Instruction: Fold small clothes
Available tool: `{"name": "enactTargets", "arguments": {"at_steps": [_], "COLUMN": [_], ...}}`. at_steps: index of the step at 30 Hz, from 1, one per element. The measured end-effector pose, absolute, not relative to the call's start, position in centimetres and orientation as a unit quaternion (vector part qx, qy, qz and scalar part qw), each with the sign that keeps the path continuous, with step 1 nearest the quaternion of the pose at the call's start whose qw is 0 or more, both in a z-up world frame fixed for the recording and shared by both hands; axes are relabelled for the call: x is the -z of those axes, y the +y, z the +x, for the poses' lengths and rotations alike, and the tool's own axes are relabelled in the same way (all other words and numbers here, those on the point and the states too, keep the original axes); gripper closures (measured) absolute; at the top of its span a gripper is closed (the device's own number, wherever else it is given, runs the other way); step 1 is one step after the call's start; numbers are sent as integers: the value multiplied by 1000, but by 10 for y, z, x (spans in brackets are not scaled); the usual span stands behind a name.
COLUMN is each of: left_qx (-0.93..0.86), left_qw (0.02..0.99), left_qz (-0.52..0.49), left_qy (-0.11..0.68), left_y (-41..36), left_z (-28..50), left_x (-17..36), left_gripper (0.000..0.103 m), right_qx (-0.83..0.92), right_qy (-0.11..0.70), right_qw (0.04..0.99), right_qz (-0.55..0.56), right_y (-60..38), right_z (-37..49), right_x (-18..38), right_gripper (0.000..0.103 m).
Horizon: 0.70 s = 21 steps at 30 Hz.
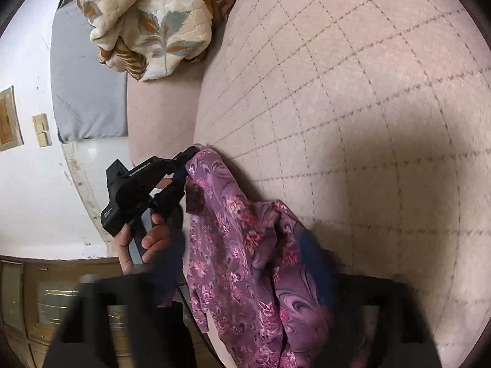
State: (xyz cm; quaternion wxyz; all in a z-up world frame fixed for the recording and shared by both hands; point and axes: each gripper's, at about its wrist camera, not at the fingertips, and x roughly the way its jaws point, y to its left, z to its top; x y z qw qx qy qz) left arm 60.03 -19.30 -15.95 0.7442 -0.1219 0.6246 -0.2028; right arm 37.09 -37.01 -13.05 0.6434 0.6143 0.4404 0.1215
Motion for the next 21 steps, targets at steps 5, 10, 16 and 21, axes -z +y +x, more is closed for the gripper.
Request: {"name": "enactTargets", "arguments": {"at_steps": [5, 10, 16, 21], "left_qx": [201, 195, 224, 186], "left_qw": [734, 743, 776, 796], "left_qz": [-138, -104, -118, -14], "left_qy": [634, 632, 578, 576], "left_y": [-185, -193, -196, -219], "left_z": [607, 605, 598, 597], "left_x": [173, 170, 131, 141], "left_gripper": [91, 91, 96, 95], "right_qx": [-138, -156, -131, -112], "right_qy": [461, 451, 454, 440], "right_qw": [616, 592, 635, 673], "right_qz": [624, 649, 611, 584], "right_y": [-355, -356, -362, -379], "right_z": [379, 400, 399, 396], "right_x": [151, 168, 153, 141], "right_gripper": [54, 58, 96, 94]}}
